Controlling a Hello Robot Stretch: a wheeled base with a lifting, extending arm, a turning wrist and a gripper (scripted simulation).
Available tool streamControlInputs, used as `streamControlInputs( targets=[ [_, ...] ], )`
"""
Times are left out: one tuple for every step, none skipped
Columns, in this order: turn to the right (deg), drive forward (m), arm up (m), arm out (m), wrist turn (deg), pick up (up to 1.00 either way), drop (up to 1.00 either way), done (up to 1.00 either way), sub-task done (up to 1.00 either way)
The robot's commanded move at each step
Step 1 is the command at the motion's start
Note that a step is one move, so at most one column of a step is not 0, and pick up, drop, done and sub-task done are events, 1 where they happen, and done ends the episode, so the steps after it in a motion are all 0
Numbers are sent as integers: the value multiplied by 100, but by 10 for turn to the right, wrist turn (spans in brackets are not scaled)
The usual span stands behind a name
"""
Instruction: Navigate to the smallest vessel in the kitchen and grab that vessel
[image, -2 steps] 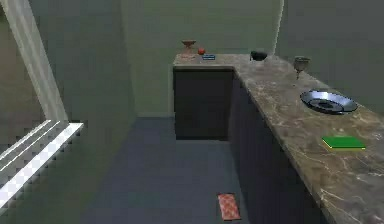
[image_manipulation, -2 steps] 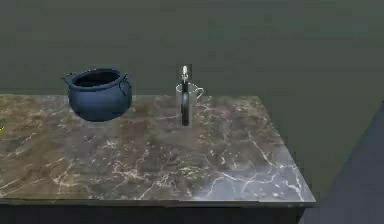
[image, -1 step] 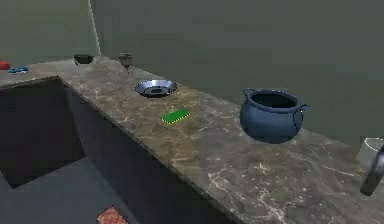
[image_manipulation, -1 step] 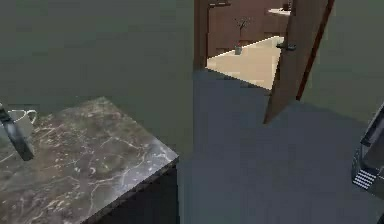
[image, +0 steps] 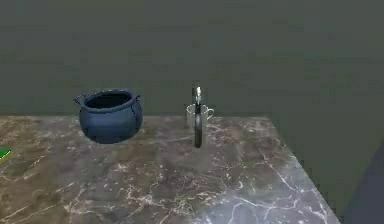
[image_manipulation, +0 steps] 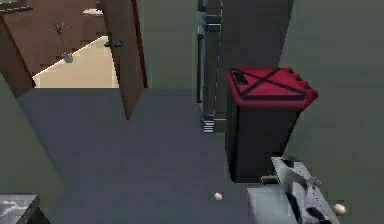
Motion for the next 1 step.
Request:
streamControlInputs(
  targets=[
    [450, 0, 0, 0, 0, 0, 0, 0, 0]
  ],
)
